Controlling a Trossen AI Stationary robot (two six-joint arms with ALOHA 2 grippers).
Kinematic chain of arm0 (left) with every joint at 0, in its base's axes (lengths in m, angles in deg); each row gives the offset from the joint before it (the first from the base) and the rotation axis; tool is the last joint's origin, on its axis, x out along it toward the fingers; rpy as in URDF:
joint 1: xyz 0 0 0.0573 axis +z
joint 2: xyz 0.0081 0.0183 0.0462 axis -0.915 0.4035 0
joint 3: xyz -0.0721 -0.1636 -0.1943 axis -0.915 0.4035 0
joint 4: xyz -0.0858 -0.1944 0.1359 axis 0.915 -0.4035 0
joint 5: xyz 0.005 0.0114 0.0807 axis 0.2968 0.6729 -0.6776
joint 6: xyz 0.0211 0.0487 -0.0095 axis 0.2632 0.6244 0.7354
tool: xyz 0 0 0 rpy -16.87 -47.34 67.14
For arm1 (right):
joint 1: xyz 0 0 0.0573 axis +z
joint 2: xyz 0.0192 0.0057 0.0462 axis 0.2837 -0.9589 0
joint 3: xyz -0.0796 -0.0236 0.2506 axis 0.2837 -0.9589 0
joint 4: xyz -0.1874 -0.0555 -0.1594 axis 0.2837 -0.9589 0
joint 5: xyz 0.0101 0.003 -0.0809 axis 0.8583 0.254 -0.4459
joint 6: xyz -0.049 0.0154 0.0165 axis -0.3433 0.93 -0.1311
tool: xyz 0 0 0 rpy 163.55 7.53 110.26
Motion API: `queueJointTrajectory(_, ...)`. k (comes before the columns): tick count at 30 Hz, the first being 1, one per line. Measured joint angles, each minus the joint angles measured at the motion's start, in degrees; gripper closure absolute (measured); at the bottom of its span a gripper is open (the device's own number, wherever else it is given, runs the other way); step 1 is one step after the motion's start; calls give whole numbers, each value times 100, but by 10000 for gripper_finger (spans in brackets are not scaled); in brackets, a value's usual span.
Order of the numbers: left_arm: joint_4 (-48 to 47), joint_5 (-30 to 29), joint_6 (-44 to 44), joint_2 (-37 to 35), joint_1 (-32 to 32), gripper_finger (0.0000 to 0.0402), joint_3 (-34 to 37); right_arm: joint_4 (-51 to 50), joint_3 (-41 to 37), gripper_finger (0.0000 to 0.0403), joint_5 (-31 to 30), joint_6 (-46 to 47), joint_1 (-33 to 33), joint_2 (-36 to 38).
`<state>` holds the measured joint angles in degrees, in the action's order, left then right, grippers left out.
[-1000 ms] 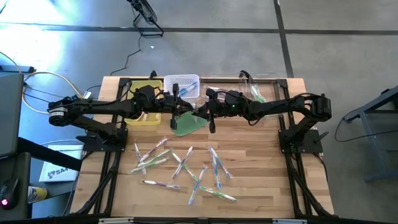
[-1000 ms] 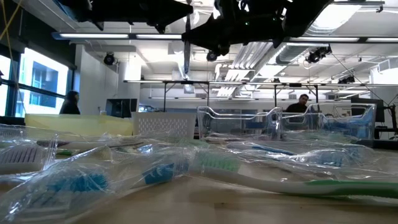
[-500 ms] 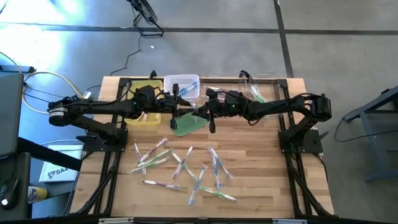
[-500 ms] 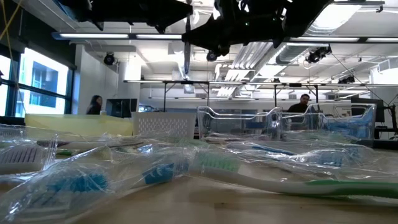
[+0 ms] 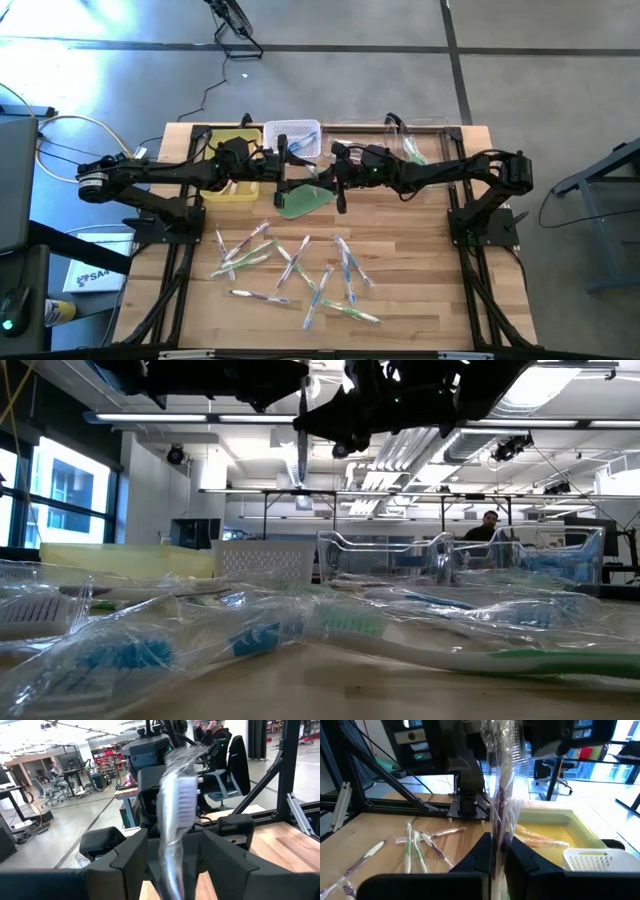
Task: Pick & Place Toothbrushes
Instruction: Put the violet toothbrush into the left transparent bin
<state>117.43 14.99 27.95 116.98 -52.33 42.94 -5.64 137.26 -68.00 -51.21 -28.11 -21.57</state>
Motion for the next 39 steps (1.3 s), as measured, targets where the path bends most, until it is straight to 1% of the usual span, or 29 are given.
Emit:
queueJointTrajectory(6, -61, 26, 71, -95, 92, 220, 4, -482, 0, 387, -16, -38, -185, 177)
queueJointTrajectory(8, -274, 59, 81, -192, 177, 220, 4, -683, 0, 387, -84, -110, -241, 302)
queueJointTrajectory(12, -727, 88, 85, -421, 394, 220, 5, -1204, 0, 387, -610, -478, -328, 574)
queueJointTrajectory(14, -861, 113, 83, -491, 464, 220, 2, -1480, 0, 387, -969, -706, -386, 687)
queueJointTrajectory(16, -916, 126, 55, -503, 500, 220, 4, -1629, 4, 387, -1328, -880, -469, 700)
queueJointTrajectory(18, -900, 125, 23, -507, 490, 220, 4, -1798, 4, 387, -1519, -954, -616, 687)
queueJointTrajectory(22, -934, 184, -1, -507, 487, 220, 4, -2066, 4, 387, -1514, -990, -967, 673)
queueJointTrajectory(26, -1089, 475, -2, -550, 492, 220, 4, -2305, 4, 387, -1560, -1091, -1343, 662)
queueJointTrajectory(37, -1318, 490, 0, -721, 490, 220, 2, -2994, 4, 387, -1439, -1259, -2530, 660)
queueJointTrajectory(39, -1371, 487, 61, -721, 490, 220, 1, -3193, 2, 387, -1247, -1253, -2703, 658)
